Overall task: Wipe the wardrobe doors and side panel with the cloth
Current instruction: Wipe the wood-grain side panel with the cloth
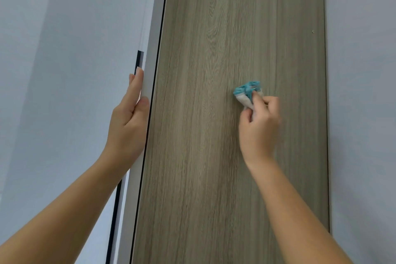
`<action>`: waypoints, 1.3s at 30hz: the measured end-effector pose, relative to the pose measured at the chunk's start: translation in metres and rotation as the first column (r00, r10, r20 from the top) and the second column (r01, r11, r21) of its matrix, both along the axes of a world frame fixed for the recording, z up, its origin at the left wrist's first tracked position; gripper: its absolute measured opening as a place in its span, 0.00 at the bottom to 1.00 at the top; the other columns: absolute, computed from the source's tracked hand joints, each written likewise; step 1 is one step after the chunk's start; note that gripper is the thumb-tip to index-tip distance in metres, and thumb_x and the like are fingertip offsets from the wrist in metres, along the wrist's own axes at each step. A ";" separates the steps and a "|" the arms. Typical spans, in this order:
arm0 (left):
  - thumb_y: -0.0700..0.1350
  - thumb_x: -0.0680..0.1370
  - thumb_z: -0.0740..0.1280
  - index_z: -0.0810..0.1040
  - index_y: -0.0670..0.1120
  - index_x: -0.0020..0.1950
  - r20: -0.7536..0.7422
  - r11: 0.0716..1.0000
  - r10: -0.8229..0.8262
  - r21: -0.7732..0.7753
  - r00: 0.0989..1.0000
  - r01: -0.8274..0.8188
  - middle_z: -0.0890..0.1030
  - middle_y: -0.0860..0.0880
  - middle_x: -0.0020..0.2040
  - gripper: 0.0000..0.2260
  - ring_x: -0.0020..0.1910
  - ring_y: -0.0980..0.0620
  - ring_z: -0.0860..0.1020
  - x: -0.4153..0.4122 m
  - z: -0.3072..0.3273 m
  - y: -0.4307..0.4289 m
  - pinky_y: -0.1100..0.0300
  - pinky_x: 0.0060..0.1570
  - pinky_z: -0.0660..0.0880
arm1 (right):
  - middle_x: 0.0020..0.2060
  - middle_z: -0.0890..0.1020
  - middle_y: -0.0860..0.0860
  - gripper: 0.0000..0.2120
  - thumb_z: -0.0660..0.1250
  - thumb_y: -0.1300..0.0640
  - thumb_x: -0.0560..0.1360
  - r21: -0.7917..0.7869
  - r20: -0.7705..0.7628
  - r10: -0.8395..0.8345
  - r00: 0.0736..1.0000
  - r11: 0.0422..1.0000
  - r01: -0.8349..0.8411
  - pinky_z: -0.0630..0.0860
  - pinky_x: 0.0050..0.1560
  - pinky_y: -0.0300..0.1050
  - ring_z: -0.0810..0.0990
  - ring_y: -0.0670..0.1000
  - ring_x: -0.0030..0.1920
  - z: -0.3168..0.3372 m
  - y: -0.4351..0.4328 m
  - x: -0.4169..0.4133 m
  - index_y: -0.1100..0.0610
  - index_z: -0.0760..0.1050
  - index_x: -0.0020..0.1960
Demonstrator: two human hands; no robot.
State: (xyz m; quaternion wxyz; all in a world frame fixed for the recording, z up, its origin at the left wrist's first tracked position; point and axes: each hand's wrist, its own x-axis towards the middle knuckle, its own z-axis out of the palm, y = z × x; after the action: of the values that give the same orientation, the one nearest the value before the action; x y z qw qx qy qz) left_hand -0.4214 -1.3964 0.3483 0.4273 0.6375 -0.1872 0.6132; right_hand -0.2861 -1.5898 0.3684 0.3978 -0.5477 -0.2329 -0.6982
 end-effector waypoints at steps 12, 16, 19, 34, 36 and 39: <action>0.38 0.79 0.62 0.72 0.58 0.67 -0.033 0.946 -0.320 -0.073 0.947 0.317 0.72 0.61 0.69 0.21 0.73 0.63 0.61 -0.011 0.006 0.018 0.60 0.73 0.59 | 0.49 0.76 0.55 0.19 0.65 0.62 0.72 -0.422 0.130 0.193 0.973 0.898 -0.122 0.77 0.46 0.44 0.76 0.52 0.48 -0.046 0.080 -0.082 0.64 0.77 0.62; 0.35 0.79 0.62 0.73 0.58 0.68 -0.066 0.940 -0.335 -0.084 0.940 0.330 0.72 0.63 0.69 0.22 0.69 0.68 0.65 -0.015 0.007 0.019 0.70 0.60 0.68 | 0.48 0.78 0.53 0.17 0.67 0.60 0.72 -0.509 0.184 0.187 0.965 0.858 -0.069 0.77 0.43 0.44 0.76 0.51 0.47 -0.048 0.081 -0.088 0.62 0.78 0.60; 0.35 0.80 0.61 0.72 0.54 0.70 -0.060 0.936 -0.344 -0.101 0.937 0.337 0.72 0.62 0.69 0.22 0.67 0.69 0.67 -0.018 0.007 0.016 0.66 0.62 0.70 | 0.47 0.78 0.53 0.17 0.68 0.58 0.73 -0.562 0.236 0.182 0.955 0.827 -0.018 0.77 0.37 0.46 0.75 0.51 0.45 -0.049 0.082 -0.087 0.60 0.78 0.61; 0.41 0.84 0.52 0.54 0.56 0.78 -0.052 0.996 0.093 0.019 0.994 -0.093 0.54 0.70 0.73 0.24 0.74 0.71 0.48 -0.005 -0.050 -0.002 0.76 0.69 0.49 | 0.49 0.72 0.51 0.19 0.65 0.58 0.72 -0.370 0.174 0.081 0.981 0.929 -0.011 0.74 0.39 0.40 0.76 0.50 0.45 -0.032 0.007 -0.011 0.59 0.77 0.62; 0.40 0.84 0.52 0.53 0.55 0.78 -0.047 0.993 0.117 0.038 0.992 -0.116 0.55 0.67 0.74 0.24 0.74 0.71 0.49 -0.005 -0.054 -0.002 0.76 0.69 0.49 | 0.49 0.73 0.53 0.18 0.63 0.58 0.72 -0.287 0.120 0.059 0.991 0.958 -0.022 0.71 0.42 0.38 0.75 0.50 0.46 -0.032 -0.013 0.010 0.60 0.77 0.60; 0.40 0.84 0.52 0.53 0.55 0.78 -0.052 0.990 0.138 0.045 0.989 -0.135 0.56 0.63 0.76 0.24 0.74 0.70 0.50 -0.004 -0.055 0.000 0.78 0.68 0.50 | 0.48 0.75 0.60 0.17 0.62 0.58 0.72 -0.157 0.030 0.041 0.999 0.987 -0.036 0.67 0.44 0.35 0.75 0.51 0.46 -0.035 -0.045 0.040 0.65 0.76 0.58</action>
State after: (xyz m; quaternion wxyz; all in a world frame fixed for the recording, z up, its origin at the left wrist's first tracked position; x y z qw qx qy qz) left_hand -0.4256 -1.3965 0.2933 0.3761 0.6741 -0.1440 0.6193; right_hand -0.2463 -1.6343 0.3338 0.3631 -0.5608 -0.3041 -0.6791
